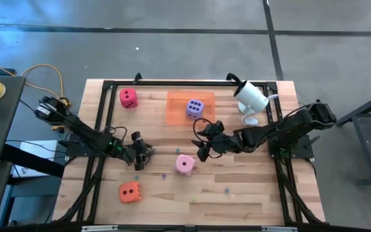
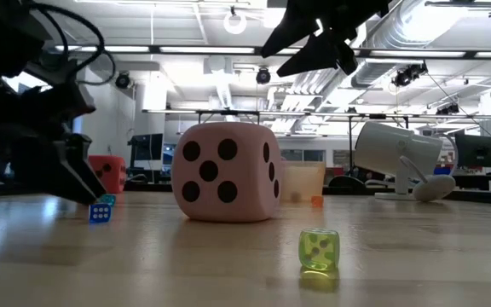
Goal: Pick & Place Dice
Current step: Put the small blue die into the orange bin
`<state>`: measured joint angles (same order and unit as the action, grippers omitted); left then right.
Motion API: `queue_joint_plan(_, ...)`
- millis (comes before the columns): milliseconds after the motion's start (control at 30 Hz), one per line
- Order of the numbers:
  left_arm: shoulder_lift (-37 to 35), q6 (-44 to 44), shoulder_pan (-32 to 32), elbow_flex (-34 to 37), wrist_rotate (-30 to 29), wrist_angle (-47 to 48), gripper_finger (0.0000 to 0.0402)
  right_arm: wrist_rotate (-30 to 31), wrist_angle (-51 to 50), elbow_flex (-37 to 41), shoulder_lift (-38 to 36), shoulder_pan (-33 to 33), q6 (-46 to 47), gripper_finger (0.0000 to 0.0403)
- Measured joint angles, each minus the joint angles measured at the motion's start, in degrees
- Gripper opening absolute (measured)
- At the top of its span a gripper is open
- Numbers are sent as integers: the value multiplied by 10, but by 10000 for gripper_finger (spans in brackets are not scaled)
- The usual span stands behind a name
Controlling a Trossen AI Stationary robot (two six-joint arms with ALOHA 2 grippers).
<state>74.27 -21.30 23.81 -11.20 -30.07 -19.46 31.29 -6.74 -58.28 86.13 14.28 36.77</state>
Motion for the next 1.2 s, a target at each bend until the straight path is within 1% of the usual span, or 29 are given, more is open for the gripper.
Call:
queue_joint_plan(233,43,1,-29,-2,11,-41,182,-2,0,0,0,0,0,210)
queue_joint_plan(400,59,1,-39,-2,44,-38,182,-2,-5,0,0,0,-1,210)
queue_joint_plan(567,64,1,-39,-1,50,-33,175,-2,-10,0,7,0,1,210)
queue_joint_plan(667,64,2,-38,-1,55,-23,153,-3,-14,0,16,0,4,210)
queue_joint_plan(833,65,-25,-29,-1,57,-3,98,-5,-14,0,36,0,4,210)
queue_joint_plan(967,65,-25,-17,-1,56,5,61,-8,-14,0,43,0,4,210)
queue_joint_plan(1067,65,-25,-14,-1,54,5,48,-17,-13,0,43,0,5,210)
queue_joint_plan(1200,65,-17,-14,-1,51,4,49,-16,-10,0,43,5,5,210)
